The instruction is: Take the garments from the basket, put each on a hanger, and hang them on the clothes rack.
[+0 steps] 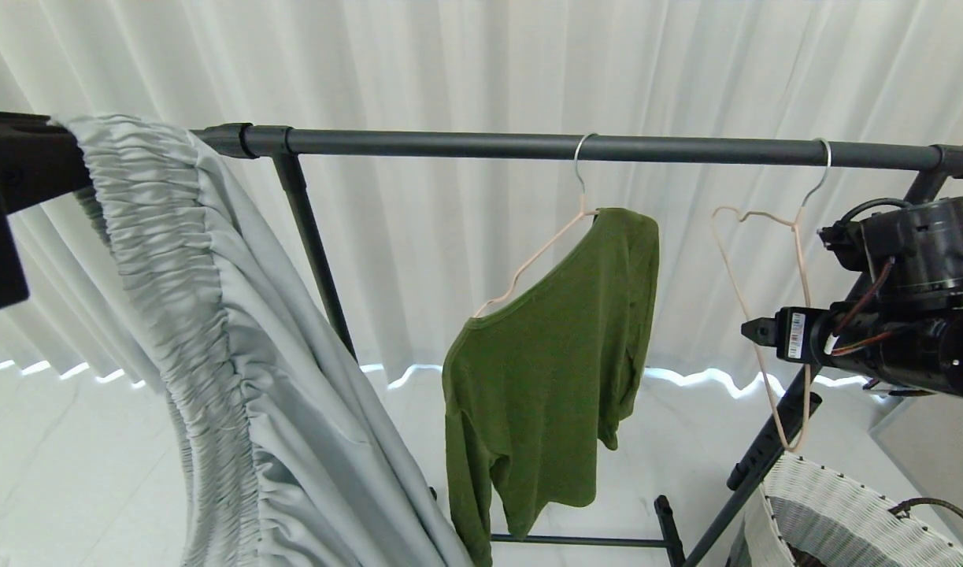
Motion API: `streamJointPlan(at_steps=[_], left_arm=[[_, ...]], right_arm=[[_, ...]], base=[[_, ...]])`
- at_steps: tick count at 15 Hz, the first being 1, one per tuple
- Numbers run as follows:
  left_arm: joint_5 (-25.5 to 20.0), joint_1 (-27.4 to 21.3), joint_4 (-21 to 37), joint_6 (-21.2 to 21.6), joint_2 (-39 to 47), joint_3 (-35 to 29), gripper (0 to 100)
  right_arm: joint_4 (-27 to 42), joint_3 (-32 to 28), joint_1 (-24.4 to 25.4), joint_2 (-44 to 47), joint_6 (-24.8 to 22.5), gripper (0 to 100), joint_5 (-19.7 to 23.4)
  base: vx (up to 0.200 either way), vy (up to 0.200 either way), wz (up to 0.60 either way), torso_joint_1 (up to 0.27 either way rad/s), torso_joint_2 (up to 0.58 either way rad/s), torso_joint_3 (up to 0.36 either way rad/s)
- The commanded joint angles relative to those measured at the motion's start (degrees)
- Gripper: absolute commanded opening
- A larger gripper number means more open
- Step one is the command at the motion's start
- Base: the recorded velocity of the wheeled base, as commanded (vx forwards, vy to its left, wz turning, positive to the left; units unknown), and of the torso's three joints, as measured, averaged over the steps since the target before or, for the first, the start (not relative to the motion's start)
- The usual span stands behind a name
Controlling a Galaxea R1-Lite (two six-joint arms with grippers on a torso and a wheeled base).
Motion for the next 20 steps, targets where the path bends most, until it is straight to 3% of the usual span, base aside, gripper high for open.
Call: streamJointPlan(at_steps=[1,8,9,20], left_arm=[[0.03,0.00,-0.01,-0.01,-0.57,0.21,0],[0.03,0.00,-0.01,0.08,-0.57,0.65,0],[0.03,0.00,-0.01,-0.01,-0.57,0.65,0],[0.03,0.00,-0.01,0.08,-0.65,0.56,0]], right_arm=[[0.04,-0.05,0.01,0.99,-0.01,100,-0.01],[-1.63,-0.05,-0.43,2.57,-0.01,100,0.08],[-1.63,-0.05,-0.61,2.66,-0.01,0,0.08],[-1.63,0.30,-1.13,-1.04,-1.94,0,-0.10]], base=[[0.000,0.000,0.00,0.000,0.00,0.000],[0.000,0.000,0.00,0.000,0.00,0.000],[0.000,0.000,0.00,0.000,0.00,0.000],[0.000,0.000,0.00,0.000,0.00,0.000]])
